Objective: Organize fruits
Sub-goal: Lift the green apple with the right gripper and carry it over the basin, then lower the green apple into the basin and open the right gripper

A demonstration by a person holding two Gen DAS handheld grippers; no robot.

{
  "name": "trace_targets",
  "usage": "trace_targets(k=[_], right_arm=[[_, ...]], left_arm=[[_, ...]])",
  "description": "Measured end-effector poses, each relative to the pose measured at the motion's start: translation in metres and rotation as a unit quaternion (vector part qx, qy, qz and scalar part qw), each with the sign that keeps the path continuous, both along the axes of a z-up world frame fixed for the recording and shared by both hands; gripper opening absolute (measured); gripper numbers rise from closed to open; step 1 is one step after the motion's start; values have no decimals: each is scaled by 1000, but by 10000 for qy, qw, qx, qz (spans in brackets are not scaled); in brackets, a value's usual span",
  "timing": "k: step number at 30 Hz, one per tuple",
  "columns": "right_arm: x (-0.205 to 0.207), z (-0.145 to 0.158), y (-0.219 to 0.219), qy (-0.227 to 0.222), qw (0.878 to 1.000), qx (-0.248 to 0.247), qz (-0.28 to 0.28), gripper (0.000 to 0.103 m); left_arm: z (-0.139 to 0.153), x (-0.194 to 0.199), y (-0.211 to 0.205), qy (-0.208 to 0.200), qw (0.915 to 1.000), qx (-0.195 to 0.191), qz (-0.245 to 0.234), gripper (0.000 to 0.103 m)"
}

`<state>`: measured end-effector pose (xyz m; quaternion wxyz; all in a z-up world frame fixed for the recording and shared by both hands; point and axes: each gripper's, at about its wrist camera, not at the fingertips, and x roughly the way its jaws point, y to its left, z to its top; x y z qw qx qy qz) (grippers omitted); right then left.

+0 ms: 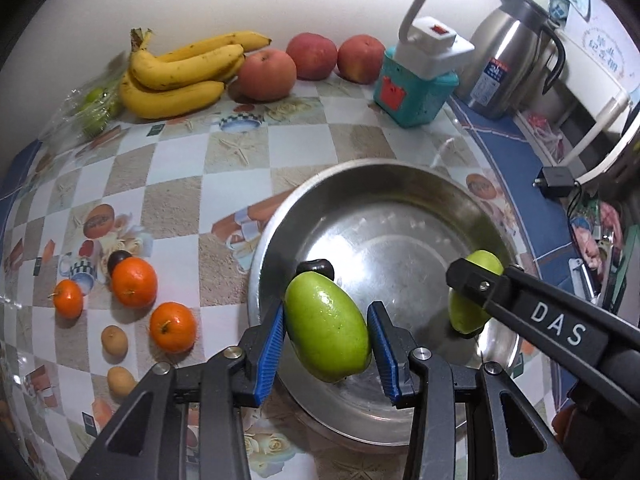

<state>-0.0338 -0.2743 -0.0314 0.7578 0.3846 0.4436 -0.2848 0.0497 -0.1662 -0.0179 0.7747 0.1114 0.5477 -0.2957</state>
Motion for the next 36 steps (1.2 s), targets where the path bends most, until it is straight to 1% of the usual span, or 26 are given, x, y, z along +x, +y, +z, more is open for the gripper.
trace_targets(k=[9,27,36], right_arm=[[4,-21,5,257,9995,163,13,42],[5,-38,9,568,9980,264,71,42],[5,-41,9,620,9978,242,73,42]], left_arm=[[-13,-1,-4,3,9999,156,0,45],[-30,1,-6,144,9994,329,5,45],[-30,1,-7,130,9995,271,-13,45]])
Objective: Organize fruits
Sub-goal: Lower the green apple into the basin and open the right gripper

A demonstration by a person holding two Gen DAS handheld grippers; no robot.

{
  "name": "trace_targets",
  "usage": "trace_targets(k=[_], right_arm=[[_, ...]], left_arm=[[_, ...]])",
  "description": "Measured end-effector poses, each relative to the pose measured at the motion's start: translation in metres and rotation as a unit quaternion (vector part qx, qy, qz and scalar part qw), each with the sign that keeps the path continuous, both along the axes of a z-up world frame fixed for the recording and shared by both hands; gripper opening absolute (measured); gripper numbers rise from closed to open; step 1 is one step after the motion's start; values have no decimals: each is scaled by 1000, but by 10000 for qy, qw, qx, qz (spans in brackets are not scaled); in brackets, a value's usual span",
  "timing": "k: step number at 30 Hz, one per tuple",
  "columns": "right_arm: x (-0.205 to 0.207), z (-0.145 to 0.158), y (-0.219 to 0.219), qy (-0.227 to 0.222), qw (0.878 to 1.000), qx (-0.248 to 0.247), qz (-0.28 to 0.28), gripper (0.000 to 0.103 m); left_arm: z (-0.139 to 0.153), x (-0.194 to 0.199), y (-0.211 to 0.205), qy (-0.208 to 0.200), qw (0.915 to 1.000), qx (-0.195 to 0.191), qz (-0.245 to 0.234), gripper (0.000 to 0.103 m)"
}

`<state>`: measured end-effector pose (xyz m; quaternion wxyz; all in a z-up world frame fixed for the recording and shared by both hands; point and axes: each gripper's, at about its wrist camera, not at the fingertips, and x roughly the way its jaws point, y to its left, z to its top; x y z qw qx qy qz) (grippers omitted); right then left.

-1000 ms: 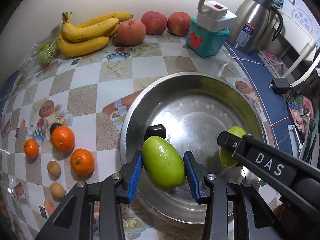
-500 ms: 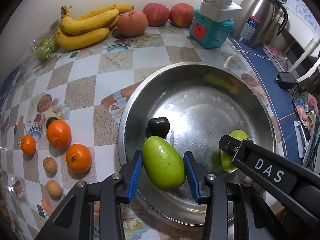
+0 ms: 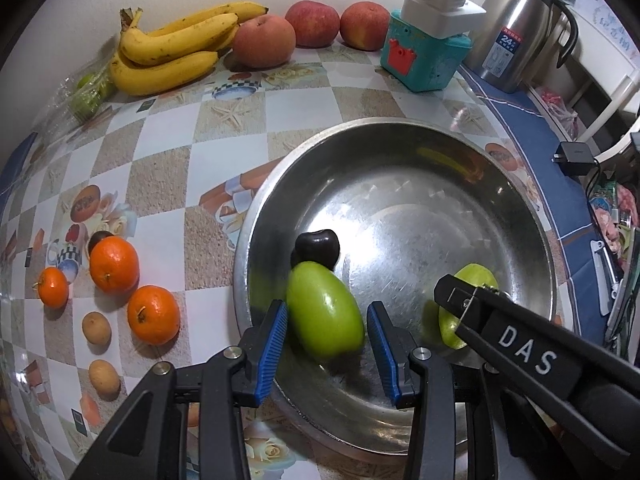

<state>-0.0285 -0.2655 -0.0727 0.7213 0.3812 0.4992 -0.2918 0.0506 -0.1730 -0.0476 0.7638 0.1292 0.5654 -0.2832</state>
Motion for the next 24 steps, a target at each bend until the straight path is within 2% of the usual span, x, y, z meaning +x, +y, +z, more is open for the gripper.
trace_targets(k=[8,17,24], right_arm=[[2,2,0,1,10000,-87,-16,43],[3,25,0,-164,9993,-343,21,44],[2,40,4,-190,9984,-532,74,44]], left_arm=[[9,-1,2,2,9999,-103,-61,46],[28,-1,6,-90,9996,-265,-50,46],[40,13,24,-47,9988,-386,311,46]])
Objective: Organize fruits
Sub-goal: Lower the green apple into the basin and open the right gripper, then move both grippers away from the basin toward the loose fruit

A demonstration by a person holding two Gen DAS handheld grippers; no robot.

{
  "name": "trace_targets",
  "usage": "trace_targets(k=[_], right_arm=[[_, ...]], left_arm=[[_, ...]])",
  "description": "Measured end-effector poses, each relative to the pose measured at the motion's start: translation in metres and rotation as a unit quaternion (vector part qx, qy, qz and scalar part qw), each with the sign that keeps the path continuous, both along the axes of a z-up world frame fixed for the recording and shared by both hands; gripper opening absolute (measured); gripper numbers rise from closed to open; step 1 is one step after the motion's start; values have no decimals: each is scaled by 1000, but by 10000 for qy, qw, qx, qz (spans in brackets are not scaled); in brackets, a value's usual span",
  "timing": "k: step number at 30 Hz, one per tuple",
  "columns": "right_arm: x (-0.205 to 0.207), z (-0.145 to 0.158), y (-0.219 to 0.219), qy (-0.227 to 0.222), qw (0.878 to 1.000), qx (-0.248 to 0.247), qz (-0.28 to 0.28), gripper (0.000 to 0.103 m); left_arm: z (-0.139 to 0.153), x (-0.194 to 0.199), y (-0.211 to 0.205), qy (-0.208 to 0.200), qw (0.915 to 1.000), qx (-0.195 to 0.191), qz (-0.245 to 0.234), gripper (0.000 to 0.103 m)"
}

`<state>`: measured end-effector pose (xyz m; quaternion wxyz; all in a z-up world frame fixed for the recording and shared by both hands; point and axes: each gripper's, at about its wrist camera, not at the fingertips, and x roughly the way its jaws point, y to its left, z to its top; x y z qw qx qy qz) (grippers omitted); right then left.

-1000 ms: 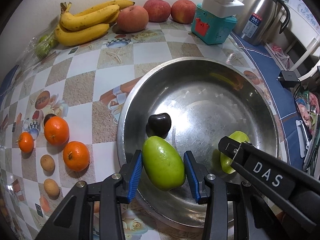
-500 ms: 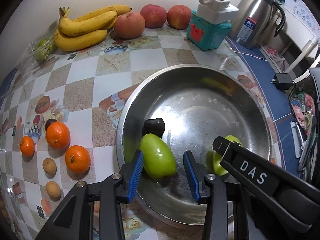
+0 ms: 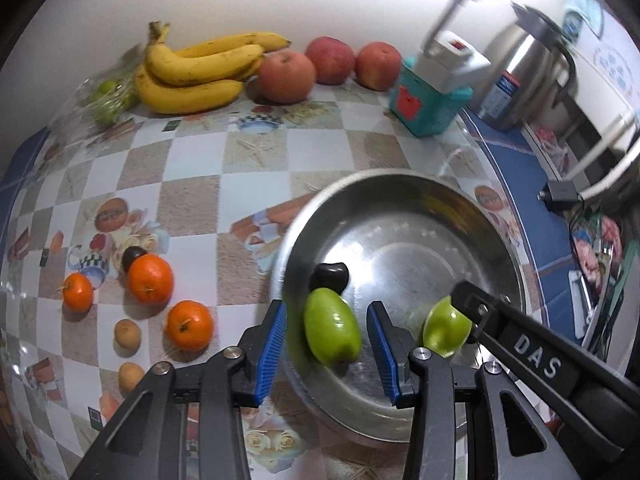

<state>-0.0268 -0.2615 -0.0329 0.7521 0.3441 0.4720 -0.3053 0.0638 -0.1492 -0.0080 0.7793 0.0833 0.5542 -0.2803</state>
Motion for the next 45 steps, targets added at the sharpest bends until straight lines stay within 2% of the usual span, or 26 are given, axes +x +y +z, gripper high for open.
trace_targets(k=[15,23,29,30,33,35,37,39,43,45], right_arm=[[-2,1,20,224,9995,-48,198,43],[0,6,34,272,9987,-168,397,43],[3,11,41,278,9980,-269,496,44],[3,11,41,280,9980,-283,500,48],[5,10,42,303,9976,-321,525,63],[6,9,43,341,9972,-357,554,70],[7,8,43,374,9968,-391,584,74],[7,7,44,386,9966,-421,598,81],[9,6,44,407,9960,-474,632,85],[9,5,44,426,9958,-497,635,90]], left_arm=[[-3,40,64,265,9935,-110,1100,48],[-5,45,87,393,9894,-176,1389,50],[-5,45,97,423,9881,-185,1465,59],[-5,45,98,425,9879,-190,1477,61],[-6,46,103,430,9869,-151,1550,76],[-8,46,105,431,9858,-68,1622,87],[-11,47,107,438,9848,27,1681,93],[-14,48,108,438,9841,124,1716,96],[-19,48,110,442,9829,235,1774,102],[-20,49,111,446,9824,265,1796,103]])
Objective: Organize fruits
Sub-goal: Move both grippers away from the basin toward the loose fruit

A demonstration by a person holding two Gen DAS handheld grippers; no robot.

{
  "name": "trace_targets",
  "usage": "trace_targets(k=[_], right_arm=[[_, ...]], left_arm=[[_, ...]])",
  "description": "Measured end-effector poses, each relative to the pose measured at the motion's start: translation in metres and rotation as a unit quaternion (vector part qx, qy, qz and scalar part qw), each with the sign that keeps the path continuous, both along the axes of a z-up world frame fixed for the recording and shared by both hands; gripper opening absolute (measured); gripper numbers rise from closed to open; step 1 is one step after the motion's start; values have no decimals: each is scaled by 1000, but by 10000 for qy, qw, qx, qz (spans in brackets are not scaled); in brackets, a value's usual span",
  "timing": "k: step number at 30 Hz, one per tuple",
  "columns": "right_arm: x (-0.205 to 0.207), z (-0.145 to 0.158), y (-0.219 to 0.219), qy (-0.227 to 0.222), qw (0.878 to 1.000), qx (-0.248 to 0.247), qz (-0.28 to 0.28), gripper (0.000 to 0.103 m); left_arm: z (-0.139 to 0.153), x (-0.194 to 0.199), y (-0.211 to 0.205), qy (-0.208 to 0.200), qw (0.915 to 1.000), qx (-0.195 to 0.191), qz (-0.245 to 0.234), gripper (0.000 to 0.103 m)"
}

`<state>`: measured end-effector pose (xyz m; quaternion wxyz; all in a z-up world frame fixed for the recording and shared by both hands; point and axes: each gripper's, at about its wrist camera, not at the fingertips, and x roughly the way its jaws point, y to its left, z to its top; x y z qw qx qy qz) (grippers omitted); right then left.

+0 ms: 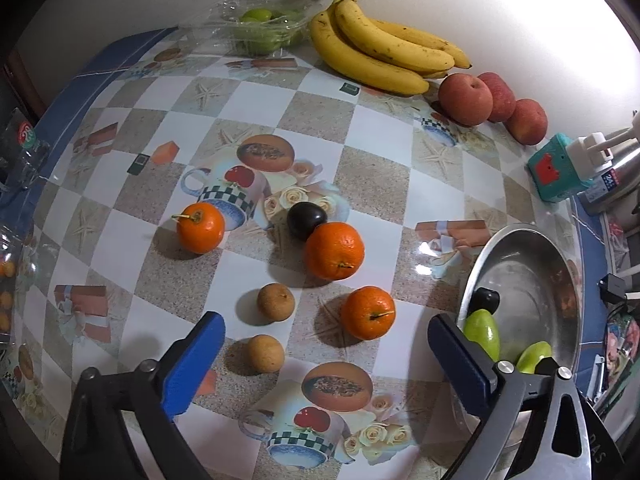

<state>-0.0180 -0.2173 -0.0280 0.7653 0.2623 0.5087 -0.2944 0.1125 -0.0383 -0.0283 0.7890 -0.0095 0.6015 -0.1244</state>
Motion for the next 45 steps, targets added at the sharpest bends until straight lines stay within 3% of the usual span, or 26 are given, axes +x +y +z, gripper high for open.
trace_targets(k=[7,10,22,35,45], right_arm=[[0,-1,1,12,10000,-54,47,91],[0,-1,1,-38,10000,-82,40,100],[-1,-2,-1,20,10000,-68,-38,101],[8,-3,13,-48,9998,100,187,101],[25,0,47,-57,9978,19,665,101]], left_arm=[[-5,1,3,70,10000,36,57,103],[-5,0,2,16,9999,105,36,103],[0,-3,-6,-168,9987,338,-335,103],[18,-1,3,-882,9851,1245,-791,103],[23,12,47,-1030,9800,1652,-420,103]])
